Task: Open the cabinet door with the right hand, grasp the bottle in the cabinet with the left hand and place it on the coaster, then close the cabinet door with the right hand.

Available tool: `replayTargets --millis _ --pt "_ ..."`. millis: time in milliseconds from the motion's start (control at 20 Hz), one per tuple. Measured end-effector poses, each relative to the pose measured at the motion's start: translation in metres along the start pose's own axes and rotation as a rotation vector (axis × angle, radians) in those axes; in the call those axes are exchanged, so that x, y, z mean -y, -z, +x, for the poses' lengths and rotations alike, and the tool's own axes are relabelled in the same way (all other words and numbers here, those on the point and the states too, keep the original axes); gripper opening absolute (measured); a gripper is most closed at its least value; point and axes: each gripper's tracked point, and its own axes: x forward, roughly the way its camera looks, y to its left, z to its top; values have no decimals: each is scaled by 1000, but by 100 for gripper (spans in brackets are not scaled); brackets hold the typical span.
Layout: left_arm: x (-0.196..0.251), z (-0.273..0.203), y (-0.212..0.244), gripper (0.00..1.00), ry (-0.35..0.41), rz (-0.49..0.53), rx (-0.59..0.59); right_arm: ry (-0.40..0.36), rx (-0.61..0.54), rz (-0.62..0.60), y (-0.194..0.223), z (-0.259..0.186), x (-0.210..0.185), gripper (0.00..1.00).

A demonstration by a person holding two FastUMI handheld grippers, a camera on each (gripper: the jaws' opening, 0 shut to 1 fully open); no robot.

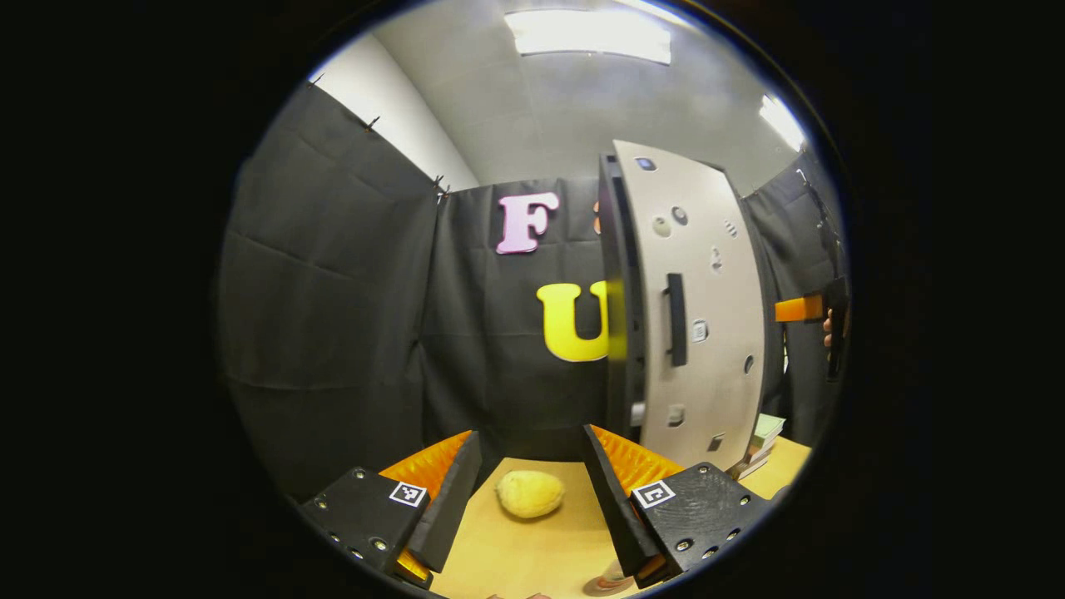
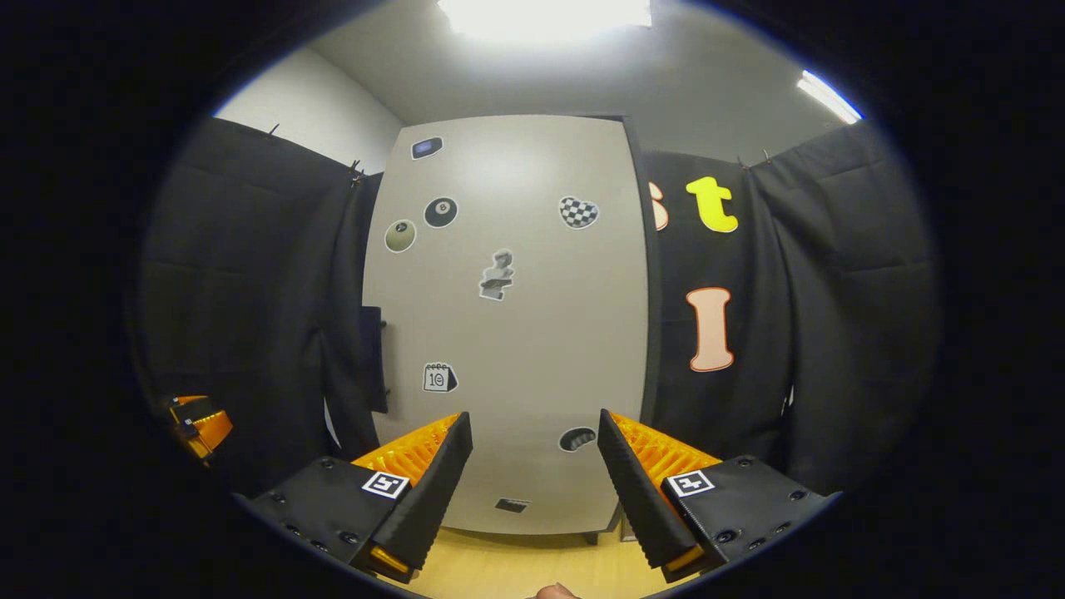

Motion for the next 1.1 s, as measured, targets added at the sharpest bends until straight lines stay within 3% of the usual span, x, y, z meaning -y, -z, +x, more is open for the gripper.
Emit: replayTargets --millis 50,250,500,550,600,850,900,1000,1050,1100 --pt "13 -1 -6 70 10 1 5 11 2 -2 0 -11 12 92" --pt "63 -5 -25 70 45 1 27 56 2 -14 5 -54 59 97" --pt "112 -26 -42 70 62 25 47 100 -5 -26 21 -98 105 92" --pt "118 -30 -44 70 60 32 51 103 -6 -28 27 -106 112 96" --pt "121 -34 -46 71 55 42 54 105 -9 -32 32 -113 118 92" --pt "132 -47 -41 71 60 56 31 126 -45 -3 58 -139 132 92" --pt "133 -50 -41 71 64 58 26 126 -44 7 59 -145 131 96" --pt "131 -56 -40 71 77 70 24 144 -35 9 60 -153 131 92" --pt "130 -58 -40 71 85 74 22 156 -30 11 59 -157 130 97" --pt "130 -59 -39 71 93 74 16 162 -23 18 57 -159 127 92"
